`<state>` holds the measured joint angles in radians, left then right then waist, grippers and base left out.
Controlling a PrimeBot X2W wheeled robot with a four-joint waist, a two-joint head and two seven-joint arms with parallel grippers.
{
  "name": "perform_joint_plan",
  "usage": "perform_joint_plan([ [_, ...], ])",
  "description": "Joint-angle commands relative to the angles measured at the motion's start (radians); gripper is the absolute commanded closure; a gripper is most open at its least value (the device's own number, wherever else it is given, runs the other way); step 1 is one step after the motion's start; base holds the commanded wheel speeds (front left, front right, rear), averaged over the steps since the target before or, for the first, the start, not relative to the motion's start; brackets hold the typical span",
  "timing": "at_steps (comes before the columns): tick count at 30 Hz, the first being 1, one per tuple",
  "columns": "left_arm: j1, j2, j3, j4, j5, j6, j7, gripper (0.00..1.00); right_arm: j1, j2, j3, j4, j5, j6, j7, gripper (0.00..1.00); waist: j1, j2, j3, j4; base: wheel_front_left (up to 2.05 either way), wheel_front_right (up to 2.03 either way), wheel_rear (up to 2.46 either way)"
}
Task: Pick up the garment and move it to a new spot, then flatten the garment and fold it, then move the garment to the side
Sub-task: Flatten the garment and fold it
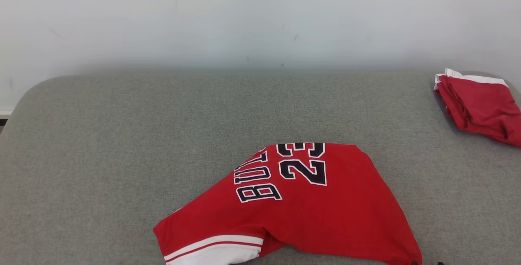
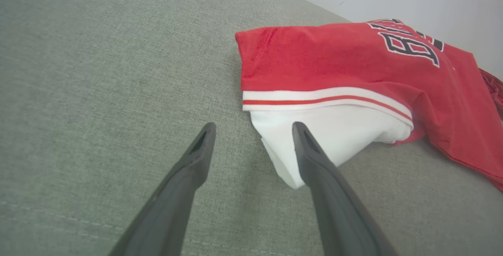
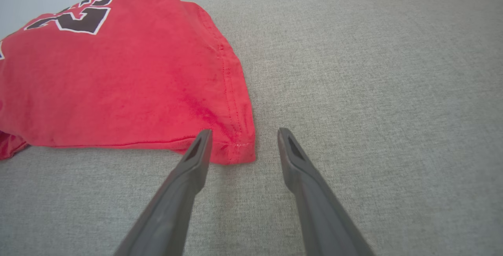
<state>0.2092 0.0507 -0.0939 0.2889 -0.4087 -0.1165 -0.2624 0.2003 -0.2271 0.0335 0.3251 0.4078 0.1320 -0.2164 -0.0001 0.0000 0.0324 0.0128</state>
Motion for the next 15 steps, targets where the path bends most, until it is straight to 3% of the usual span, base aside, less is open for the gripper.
perform_joint_plan([
  [1, 0.017, 0.0, -0.01, 0.005, -0.008, -0.006, -0.002, 0.0, 0.012, -0.002, -0.005, 0.0, -0.012, -0.003, -0.009, 0.0, 0.0001, 0.0, -0.008, 0.001, 0.0, 0.0, 0.0],
  [15, -0.039, 0.023, -0.126, 0.132, -0.064, -0.014, -0.002, 0.0, -0.024, -0.023, -0.001, 0.017, -0.028, -0.003, -0.002, 0.0, 0.0001, 0.0, -0.004, -0.003, 0.0, 0.0, 0.0],
])
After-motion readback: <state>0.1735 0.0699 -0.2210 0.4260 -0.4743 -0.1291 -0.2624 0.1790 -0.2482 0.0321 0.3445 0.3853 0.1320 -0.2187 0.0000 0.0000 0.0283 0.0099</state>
